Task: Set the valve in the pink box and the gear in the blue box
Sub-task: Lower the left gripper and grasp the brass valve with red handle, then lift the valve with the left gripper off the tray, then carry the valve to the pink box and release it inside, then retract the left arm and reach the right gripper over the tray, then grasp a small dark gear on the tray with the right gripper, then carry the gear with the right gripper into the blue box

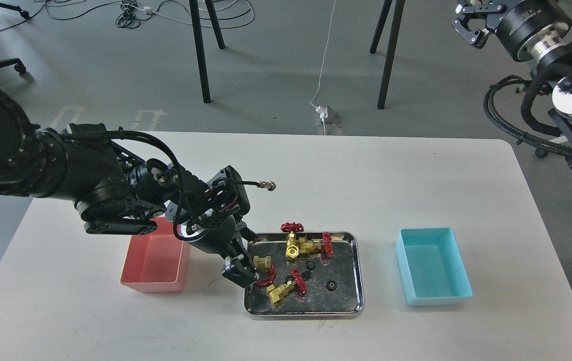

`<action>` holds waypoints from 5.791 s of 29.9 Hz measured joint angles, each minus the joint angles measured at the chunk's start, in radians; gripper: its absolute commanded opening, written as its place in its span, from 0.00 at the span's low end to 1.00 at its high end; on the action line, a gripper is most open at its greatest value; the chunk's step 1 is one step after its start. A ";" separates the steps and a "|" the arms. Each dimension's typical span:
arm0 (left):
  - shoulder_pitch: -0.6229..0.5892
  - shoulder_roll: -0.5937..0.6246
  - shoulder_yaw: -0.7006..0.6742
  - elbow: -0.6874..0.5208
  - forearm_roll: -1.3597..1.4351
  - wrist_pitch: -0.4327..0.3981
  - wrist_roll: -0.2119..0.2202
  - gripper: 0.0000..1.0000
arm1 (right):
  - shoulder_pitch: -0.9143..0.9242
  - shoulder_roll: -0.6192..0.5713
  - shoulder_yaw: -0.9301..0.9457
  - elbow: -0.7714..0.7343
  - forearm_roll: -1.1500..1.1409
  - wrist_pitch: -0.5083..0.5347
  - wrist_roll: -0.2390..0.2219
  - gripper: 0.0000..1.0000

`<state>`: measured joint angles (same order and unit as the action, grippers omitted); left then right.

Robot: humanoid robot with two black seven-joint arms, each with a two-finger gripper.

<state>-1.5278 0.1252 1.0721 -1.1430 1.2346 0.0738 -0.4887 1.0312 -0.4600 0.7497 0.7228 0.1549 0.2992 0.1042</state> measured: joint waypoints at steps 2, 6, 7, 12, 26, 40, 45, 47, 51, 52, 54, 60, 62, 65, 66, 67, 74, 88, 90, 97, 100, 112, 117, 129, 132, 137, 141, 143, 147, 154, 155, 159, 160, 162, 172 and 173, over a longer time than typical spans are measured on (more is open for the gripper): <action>0.030 -0.010 -0.006 0.029 0.000 0.000 0.000 0.81 | -0.004 0.001 0.000 0.000 0.000 0.000 0.000 1.00; 0.067 -0.023 -0.009 0.070 0.004 0.003 0.000 0.60 | -0.015 0.001 0.000 0.001 0.000 0.002 0.000 1.00; 0.070 -0.024 -0.009 0.073 0.005 0.006 0.000 0.55 | -0.018 0.001 0.000 0.001 0.000 0.002 0.000 1.00; 0.073 -0.025 -0.008 0.078 0.010 0.032 0.000 0.18 | -0.034 -0.005 0.000 0.002 0.000 0.003 0.001 1.00; 0.043 0.048 -0.042 0.061 0.071 0.085 0.000 0.03 | -0.055 -0.011 0.009 0.004 0.000 0.002 0.002 1.00; -0.171 0.598 -0.121 -0.292 0.272 0.042 0.000 0.04 | 0.189 0.012 0.012 -0.033 0.002 -0.196 0.002 1.00; -0.113 0.745 -0.121 -0.297 0.397 0.022 0.000 0.05 | 0.189 0.014 0.010 -0.034 0.002 -0.199 0.002 1.00; -0.094 0.770 -0.126 -0.291 0.423 0.022 0.000 0.05 | 0.178 0.015 0.010 -0.032 0.002 -0.197 0.002 1.00; -0.040 0.780 -0.136 -0.279 0.437 0.021 0.000 0.05 | 0.159 0.015 0.009 -0.030 0.002 -0.194 0.002 1.00; -0.030 0.779 -0.141 -0.275 0.438 0.021 0.000 0.05 | 0.156 0.015 0.009 -0.029 0.002 -0.193 0.002 1.00; -0.004 0.772 -0.160 -0.261 0.438 0.022 0.000 0.05 | 0.147 0.015 0.009 -0.025 0.002 -0.192 0.002 1.00; 0.100 0.718 -0.226 -0.150 0.439 0.023 0.000 0.06 | 0.117 0.003 0.009 -0.019 0.004 -0.192 0.002 1.00; 0.137 0.701 -0.245 -0.117 0.439 0.023 0.000 0.06 | 0.111 0.000 0.010 -0.019 0.005 -0.192 0.002 1.00; 0.181 0.682 -0.261 -0.083 0.439 0.023 0.000 0.08 | 0.107 -0.001 0.011 -0.018 0.005 -0.190 0.002 1.00; 0.192 0.673 -0.263 -0.074 0.438 0.023 0.000 0.11 | 0.106 -0.002 0.011 -0.018 0.005 -0.190 0.002 1.00; 0.200 0.662 -0.265 -0.066 0.437 0.023 0.000 0.16 | 0.102 -0.002 0.011 -0.018 0.005 -0.190 0.002 1.00; 0.219 0.629 -0.301 -0.050 0.426 0.026 0.000 0.72 | 0.085 -0.002 0.010 -0.013 0.005 -0.187 0.002 1.00; 0.255 0.803 -0.709 -0.107 0.356 0.011 0.000 0.91 | 0.120 -0.130 -0.400 0.328 -0.650 -0.146 0.010 1.00; 0.258 0.845 -0.835 -0.131 0.247 -0.014 0.000 0.91 | 0.182 -0.168 -0.534 0.397 -0.813 -0.095 0.013 1.00; 0.271 0.816 -1.188 -0.148 -0.460 -0.253 0.000 0.98 | 0.425 -0.191 -0.984 0.668 -1.189 0.098 0.015 1.00; 0.281 0.758 -1.226 -0.140 -0.774 -0.351 0.000 0.98 | 0.460 -0.121 -1.155 0.728 -1.339 0.121 0.015 0.99; 0.533 0.635 -1.438 -0.148 -1.099 -0.411 0.000 0.98 | 0.455 0.219 -1.387 0.682 -1.462 0.110 0.017 0.58; 0.591 0.628 -1.488 -0.147 -1.096 -0.412 0.000 0.98 | 0.426 0.362 -1.440 0.573 -1.462 0.059 0.017 0.56; 0.609 0.617 -1.491 -0.137 -1.094 -0.416 0.000 0.99 | 0.391 0.450 -1.456 0.472 -1.463 0.024 0.014 0.54; 0.611 0.605 -1.492 -0.137 -1.094 -0.416 0.000 0.99 | 0.385 0.450 -1.459 0.468 -1.466 0.023 0.012 0.52; 0.612 0.601 -1.493 -0.134 -1.093 -0.416 0.000 0.99 | 0.378 0.456 -1.492 0.451 -1.468 0.022 0.010 0.52; 0.615 0.600 -1.492 -0.131 -1.093 -0.416 0.000 0.99 | 0.372 0.460 -1.501 0.444 -1.468 0.021 0.009 0.51; 0.619 0.600 -1.492 -0.128 -1.093 -0.416 0.000 0.99 | 0.371 0.460 -1.503 0.443 -1.468 0.020 0.009 0.48; 0.621 0.599 -1.491 -0.127 -1.093 -0.416 0.000 0.99 | 0.370 0.460 -1.504 0.443 -1.467 0.020 0.009 0.38; 0.627 0.589 -1.491 -0.124 -1.093 -0.416 0.000 0.99 | 0.369 0.460 -1.505 0.446 -1.467 0.022 0.012 0.07; 0.627 0.588 -1.491 -0.122 -1.093 -0.416 0.000 0.99 | 0.369 0.460 -1.505 0.447 -1.467 0.023 0.013 0.05; 0.628 0.586 -1.491 -0.121 -1.093 -0.416 0.000 0.99 | 0.374 0.445 -1.504 0.453 -1.458 0.026 0.016 0.01; 0.628 0.585 -1.491 -0.121 -1.093 -0.416 0.000 0.99 | 0.383 0.432 -1.499 0.463 -1.453 0.027 0.017 0.01; 0.629 0.584 -1.491 -0.121 -1.093 -0.416 0.000 0.99 | 0.419 0.389 -1.486 0.495 -1.442 0.027 0.021 0.01; 0.629 0.540 -1.492 -0.120 -1.093 -0.415 0.000 0.99 | 0.642 -0.177 -1.463 0.755 -1.433 0.058 0.044 0.02; 0.629 0.535 -1.490 -0.120 -1.092 -0.415 0.000 0.99 | 0.642 -0.227 -1.463 0.771 -1.441 0.070 0.044 0.03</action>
<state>-0.8988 0.6602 -0.4183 -1.2632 0.1423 -0.3409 -0.4889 1.6734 -0.6872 -0.7134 1.4937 -1.2866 0.3689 0.1486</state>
